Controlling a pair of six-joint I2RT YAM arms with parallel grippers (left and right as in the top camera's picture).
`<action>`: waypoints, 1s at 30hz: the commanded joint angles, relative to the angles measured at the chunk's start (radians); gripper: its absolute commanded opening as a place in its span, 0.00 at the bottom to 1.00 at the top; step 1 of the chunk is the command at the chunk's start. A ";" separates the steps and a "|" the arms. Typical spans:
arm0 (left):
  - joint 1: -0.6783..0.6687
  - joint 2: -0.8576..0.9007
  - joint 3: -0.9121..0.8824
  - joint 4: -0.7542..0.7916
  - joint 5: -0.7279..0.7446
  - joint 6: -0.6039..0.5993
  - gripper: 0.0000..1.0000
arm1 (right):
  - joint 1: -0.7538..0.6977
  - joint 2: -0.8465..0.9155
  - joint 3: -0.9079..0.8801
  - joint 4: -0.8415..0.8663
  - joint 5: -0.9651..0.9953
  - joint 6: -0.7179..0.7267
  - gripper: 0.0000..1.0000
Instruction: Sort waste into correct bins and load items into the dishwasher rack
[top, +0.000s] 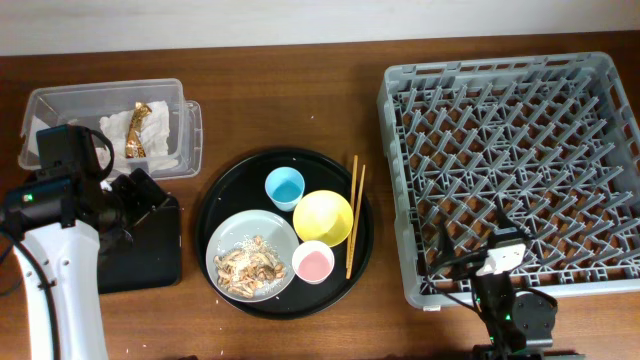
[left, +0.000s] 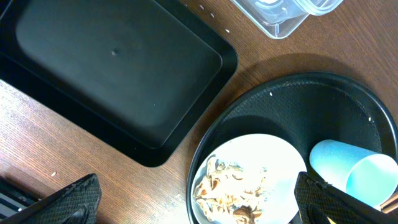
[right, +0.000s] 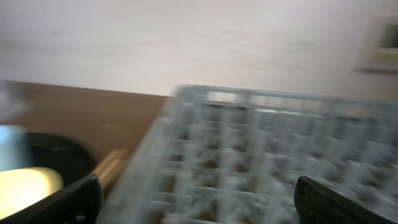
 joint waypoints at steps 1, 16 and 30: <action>0.004 0.002 -0.002 -0.002 -0.014 -0.016 0.99 | 0.005 -0.006 -0.008 0.037 -0.398 0.071 0.99; 0.004 0.002 -0.002 -0.002 -0.014 -0.016 0.99 | 0.005 -0.001 0.053 0.668 -0.496 0.687 0.99; 0.004 0.003 -0.002 -0.002 -0.014 -0.016 0.99 | 0.016 0.812 1.092 -0.426 -0.798 0.354 0.98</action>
